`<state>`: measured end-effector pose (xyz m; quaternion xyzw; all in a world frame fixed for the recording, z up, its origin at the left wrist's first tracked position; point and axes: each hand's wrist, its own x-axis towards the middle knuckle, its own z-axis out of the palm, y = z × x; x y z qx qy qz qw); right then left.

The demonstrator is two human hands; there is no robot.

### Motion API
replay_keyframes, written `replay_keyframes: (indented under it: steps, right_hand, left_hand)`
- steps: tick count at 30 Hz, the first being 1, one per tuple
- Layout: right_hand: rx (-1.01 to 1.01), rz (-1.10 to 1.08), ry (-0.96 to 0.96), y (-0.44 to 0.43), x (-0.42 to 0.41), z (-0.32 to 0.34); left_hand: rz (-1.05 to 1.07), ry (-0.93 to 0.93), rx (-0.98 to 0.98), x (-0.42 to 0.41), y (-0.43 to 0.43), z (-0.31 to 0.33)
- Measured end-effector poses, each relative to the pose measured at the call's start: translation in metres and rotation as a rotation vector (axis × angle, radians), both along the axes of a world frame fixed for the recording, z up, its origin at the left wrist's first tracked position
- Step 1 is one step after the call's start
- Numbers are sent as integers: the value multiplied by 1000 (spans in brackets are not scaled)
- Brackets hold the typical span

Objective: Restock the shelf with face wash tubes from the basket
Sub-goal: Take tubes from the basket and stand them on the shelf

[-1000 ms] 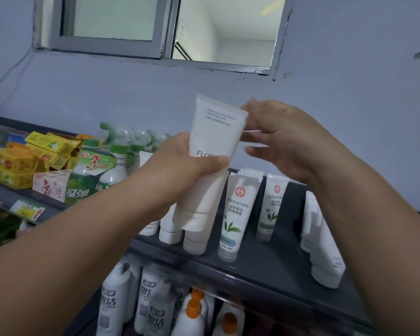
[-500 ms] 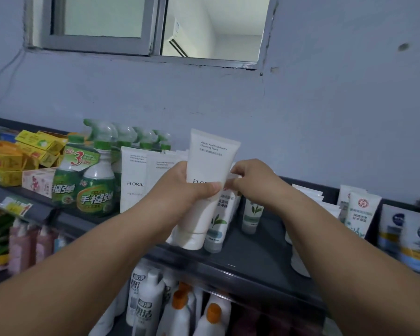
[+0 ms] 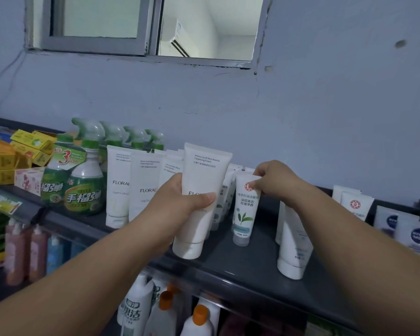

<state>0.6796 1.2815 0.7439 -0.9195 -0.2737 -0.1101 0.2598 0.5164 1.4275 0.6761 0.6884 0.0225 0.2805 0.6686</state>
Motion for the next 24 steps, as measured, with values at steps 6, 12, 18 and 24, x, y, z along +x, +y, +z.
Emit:
replay_keyframes:
  steps: [6,12,18,24]
  right_hand:
    - [-76,12,84,-3,1,11]
    - [-55,31,-143,8,-12,26]
    - [-130,180,-206,54,-39,23]
    - [-272,69,-170,74,-31,8]
  left_hand:
    - [-6,-2,-7,0,0,-2]
    - [5,-7,-14,0,2,-4]
    - [-26,-39,-4,-5,5,-3]
    - [-30,-50,-24,-8,10,-3]
